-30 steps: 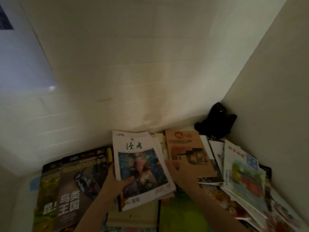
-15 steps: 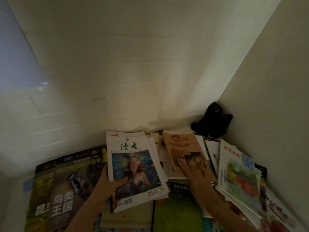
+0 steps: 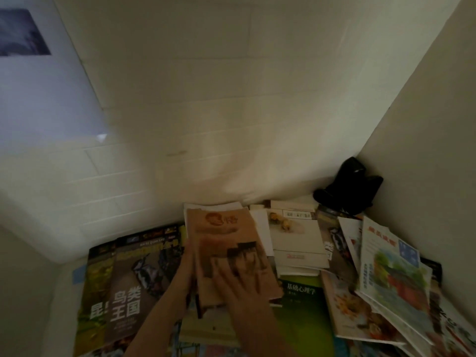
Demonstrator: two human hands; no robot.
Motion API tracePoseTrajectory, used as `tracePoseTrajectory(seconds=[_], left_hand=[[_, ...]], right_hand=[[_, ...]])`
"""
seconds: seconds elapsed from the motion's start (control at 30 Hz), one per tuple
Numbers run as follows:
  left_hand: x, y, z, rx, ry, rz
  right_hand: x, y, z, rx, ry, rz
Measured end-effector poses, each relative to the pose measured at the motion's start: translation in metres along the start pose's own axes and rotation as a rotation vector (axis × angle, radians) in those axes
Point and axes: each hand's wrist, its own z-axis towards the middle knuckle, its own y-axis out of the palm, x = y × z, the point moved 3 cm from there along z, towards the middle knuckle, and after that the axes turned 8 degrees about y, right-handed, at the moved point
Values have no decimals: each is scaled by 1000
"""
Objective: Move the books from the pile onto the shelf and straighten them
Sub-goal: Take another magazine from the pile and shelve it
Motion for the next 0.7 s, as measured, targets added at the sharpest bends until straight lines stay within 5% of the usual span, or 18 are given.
tracePoseTrajectory(seconds=[0.1,0.17,0.27,0.37,0.53,0.7], left_hand=[[-1,-8,14,112,96,78],[0,-9,12,34,128,180],[0,-7,7,10,172,267],[2,-7,-2,-8,247,267],[11,-8,-18,-59,365,200],[54,1,-26,-84,609,300]], right_hand=[[-6,-8,-3,-199,-13,19],[20,-31,14,-173,90,128],[72,-53,34,-137,508,428],[88,-35,44,-336,717,506],[86,-24,46,-289,721,814],[77,-54,66,-104,471,1090]])
